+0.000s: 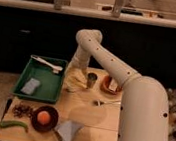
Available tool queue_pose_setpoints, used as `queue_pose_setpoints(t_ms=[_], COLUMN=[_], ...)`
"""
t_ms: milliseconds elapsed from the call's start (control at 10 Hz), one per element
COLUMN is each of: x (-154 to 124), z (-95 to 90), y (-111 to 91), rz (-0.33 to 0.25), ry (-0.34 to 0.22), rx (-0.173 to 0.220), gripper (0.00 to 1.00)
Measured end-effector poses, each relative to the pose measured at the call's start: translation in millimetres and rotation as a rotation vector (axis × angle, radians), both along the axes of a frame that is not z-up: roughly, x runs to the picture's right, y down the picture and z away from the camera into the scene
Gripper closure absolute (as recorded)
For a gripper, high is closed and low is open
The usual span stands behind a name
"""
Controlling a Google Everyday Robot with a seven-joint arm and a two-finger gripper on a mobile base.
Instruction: Place banana in paper cup
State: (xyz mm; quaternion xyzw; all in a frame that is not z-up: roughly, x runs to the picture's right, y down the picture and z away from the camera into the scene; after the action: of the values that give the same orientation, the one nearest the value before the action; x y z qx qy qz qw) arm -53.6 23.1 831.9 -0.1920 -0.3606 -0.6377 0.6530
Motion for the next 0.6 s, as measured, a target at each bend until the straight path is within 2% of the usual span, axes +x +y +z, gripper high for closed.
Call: queue_pose_setpoints(t_ms=[400, 600], x=[4.6, 6.1], z=[0.1, -0.5], y=[1.6, 0.2], rz=[0.001, 0.006], ry=[0.001, -0.004], rx=[-0.003, 0.012], gripper=[0.2, 0.2])
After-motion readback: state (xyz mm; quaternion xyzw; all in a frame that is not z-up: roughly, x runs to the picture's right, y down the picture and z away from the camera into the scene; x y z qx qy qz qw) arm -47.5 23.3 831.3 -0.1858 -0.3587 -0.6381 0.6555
